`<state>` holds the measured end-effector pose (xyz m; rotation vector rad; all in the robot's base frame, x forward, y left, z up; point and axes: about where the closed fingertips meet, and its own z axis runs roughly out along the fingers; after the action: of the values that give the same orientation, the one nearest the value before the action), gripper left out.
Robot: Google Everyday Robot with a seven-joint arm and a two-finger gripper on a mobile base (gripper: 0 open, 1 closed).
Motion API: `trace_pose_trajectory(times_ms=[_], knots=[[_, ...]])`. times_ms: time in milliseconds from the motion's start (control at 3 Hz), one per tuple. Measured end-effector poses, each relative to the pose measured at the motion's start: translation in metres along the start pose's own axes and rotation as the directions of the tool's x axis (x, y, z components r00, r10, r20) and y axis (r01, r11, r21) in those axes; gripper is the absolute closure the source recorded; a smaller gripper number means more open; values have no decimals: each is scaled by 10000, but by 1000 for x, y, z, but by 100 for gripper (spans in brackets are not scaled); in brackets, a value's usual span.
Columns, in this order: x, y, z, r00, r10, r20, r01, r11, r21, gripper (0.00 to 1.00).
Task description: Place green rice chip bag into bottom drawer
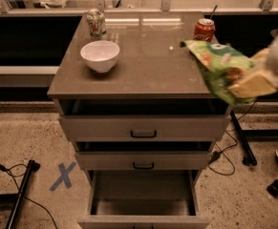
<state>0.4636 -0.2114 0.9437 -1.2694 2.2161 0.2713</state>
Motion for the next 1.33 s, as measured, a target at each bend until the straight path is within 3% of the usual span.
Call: trace_pose_trajectory(times_ms=[333,667,1000,1333], knots=[[23,1,-21,9997,-192,138,188,9993,315,100],[34,2,38,9975,-645,279,652,9976,-228,100],[72,42,135,9886,-698,1337,971,9727,-2106,100],[93,73,180,9588,-1036,2643,1943,9183,-3449,100]])
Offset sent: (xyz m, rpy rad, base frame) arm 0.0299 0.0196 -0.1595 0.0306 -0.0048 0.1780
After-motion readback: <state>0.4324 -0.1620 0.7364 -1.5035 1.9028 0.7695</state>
